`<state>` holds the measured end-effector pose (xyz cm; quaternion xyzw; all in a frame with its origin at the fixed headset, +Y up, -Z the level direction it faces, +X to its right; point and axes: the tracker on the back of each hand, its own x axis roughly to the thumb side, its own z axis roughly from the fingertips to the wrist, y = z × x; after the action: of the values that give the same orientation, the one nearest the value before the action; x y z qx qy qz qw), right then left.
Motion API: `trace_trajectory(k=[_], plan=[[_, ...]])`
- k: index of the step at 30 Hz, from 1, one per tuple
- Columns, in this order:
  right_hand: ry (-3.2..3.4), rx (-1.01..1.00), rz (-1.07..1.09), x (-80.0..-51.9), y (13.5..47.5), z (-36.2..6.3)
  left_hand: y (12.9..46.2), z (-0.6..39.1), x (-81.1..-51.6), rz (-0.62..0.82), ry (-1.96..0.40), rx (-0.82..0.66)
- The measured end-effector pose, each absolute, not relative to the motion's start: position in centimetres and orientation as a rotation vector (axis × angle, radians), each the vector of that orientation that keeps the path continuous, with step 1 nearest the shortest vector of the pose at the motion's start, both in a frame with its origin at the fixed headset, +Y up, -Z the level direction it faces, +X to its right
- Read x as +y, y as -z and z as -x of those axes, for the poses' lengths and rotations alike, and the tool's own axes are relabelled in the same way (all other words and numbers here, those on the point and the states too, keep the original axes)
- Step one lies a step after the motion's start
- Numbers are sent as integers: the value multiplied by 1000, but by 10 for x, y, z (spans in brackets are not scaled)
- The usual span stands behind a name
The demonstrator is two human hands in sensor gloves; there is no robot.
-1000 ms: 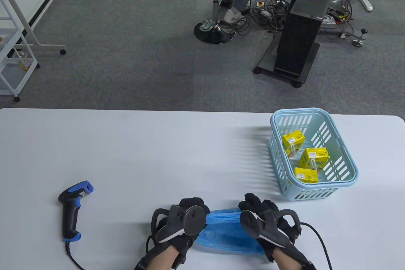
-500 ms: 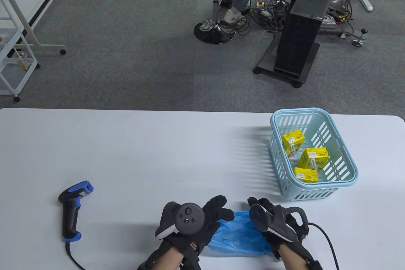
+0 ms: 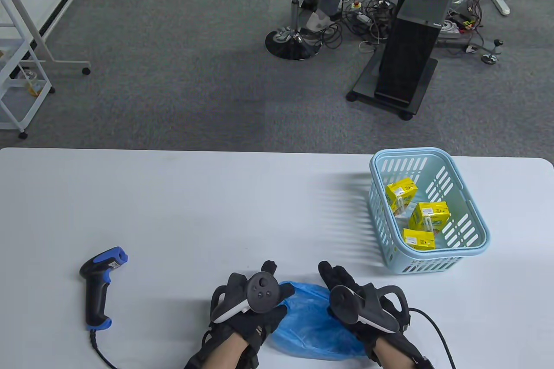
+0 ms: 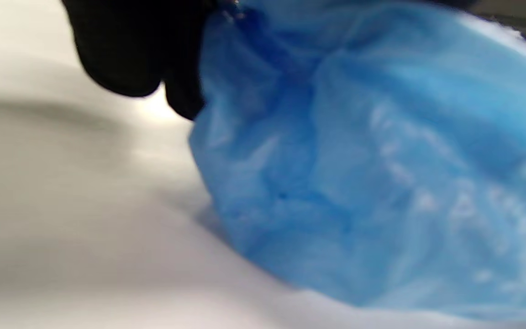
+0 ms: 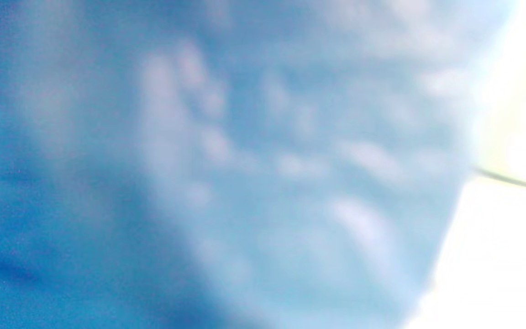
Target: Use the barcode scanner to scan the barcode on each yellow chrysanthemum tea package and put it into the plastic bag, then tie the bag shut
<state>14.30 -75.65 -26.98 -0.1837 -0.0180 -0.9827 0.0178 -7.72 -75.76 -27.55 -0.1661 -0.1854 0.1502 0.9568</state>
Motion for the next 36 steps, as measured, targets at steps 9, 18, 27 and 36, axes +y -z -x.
trace_trajectory(k=[9,18,27,36], plan=[[3017,65,879,-747,253,-110,285,81,-774,347,-114,-336],[2884,-27,652,-762,272,-123,286,87,-778,410,3,-293],[2928,-361,412,-781,301,-139,300,106,-782,479,-23,-242],[2966,-442,337,-781,315,-150,313,126,-784,510,-38,-212]])
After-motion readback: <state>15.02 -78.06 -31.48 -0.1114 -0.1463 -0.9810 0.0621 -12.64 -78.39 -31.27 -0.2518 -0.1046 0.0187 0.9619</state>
